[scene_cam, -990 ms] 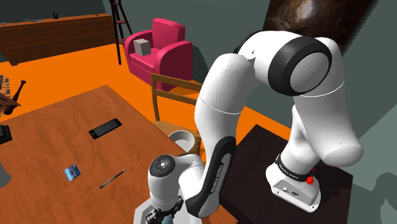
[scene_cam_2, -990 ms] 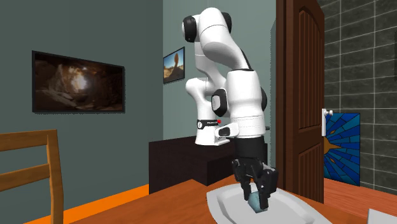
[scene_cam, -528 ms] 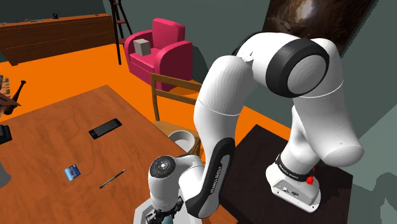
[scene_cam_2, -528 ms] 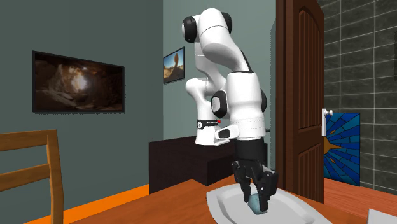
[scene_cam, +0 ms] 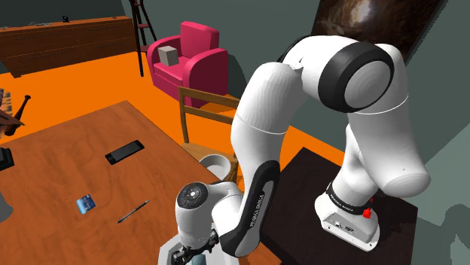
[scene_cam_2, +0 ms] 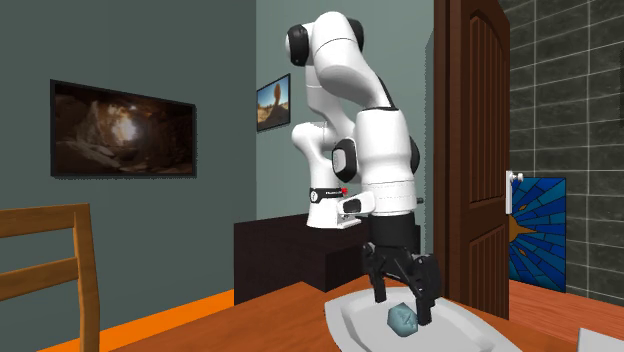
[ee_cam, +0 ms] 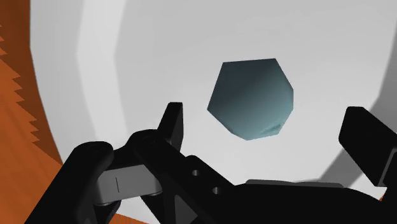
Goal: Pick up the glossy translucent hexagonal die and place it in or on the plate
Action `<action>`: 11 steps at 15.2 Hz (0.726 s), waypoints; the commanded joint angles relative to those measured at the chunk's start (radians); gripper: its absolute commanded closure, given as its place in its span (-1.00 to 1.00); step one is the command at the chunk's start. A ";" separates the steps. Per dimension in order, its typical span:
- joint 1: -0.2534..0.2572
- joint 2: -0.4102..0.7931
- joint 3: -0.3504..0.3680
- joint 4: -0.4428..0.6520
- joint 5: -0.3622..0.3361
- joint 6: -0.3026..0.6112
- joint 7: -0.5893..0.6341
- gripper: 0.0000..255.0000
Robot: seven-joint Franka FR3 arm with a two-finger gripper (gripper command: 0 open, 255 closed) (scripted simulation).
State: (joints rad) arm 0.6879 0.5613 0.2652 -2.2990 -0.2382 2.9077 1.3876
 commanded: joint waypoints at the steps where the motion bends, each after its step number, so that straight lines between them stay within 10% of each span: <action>1: -0.030 -0.052 0.031 -0.021 0.018 -0.033 -0.015 -1.00; 11: -0.066 -0.117 0.070 -0.044 0.047 -0.076 -0.038 -1.00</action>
